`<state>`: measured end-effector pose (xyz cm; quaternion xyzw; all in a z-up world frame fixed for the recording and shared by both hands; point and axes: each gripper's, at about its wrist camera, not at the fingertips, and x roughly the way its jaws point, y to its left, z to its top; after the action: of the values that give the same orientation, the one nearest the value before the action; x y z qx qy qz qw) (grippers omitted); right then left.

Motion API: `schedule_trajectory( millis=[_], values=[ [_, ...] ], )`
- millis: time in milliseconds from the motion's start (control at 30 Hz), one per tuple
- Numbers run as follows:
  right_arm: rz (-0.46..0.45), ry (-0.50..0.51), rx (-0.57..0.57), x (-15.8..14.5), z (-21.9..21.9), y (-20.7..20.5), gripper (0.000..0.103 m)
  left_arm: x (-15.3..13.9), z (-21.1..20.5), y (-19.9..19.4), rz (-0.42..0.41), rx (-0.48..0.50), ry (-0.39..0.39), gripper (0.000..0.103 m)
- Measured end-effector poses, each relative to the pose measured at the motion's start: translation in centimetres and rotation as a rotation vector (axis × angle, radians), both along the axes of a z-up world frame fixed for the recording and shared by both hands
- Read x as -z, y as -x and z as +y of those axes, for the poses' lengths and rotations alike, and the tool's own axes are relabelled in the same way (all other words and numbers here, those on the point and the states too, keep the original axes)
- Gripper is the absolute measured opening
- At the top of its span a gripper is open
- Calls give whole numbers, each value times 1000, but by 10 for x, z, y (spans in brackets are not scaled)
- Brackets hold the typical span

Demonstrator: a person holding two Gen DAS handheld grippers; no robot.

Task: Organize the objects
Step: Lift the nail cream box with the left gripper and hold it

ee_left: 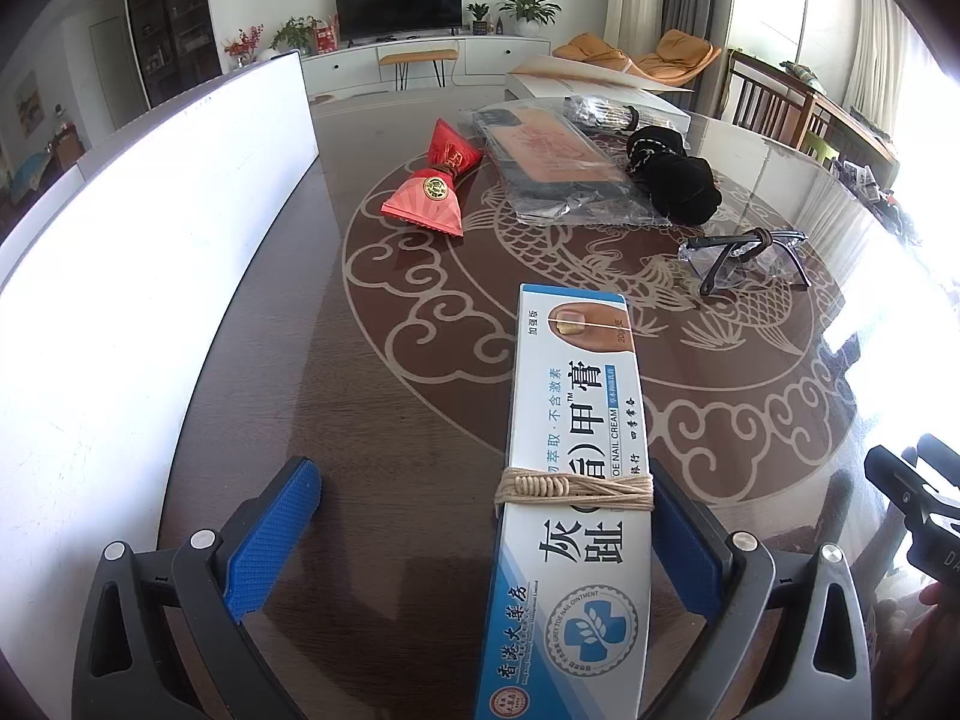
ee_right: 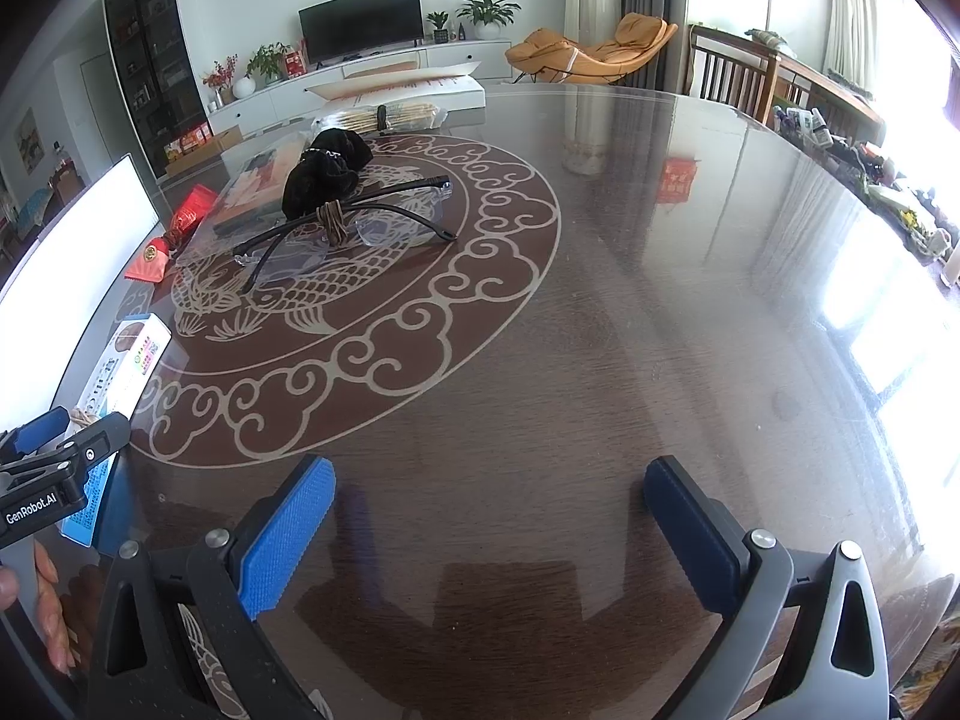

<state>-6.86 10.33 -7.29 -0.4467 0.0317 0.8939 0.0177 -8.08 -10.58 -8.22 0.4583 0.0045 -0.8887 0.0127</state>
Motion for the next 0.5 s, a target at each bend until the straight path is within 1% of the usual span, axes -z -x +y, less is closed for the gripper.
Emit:
schedule_trajectory(
  millis=[500],
  values=[
    [-9,-18,-2,1,-2,0,103,0,0,0,1,-2,1,103]
  ],
)
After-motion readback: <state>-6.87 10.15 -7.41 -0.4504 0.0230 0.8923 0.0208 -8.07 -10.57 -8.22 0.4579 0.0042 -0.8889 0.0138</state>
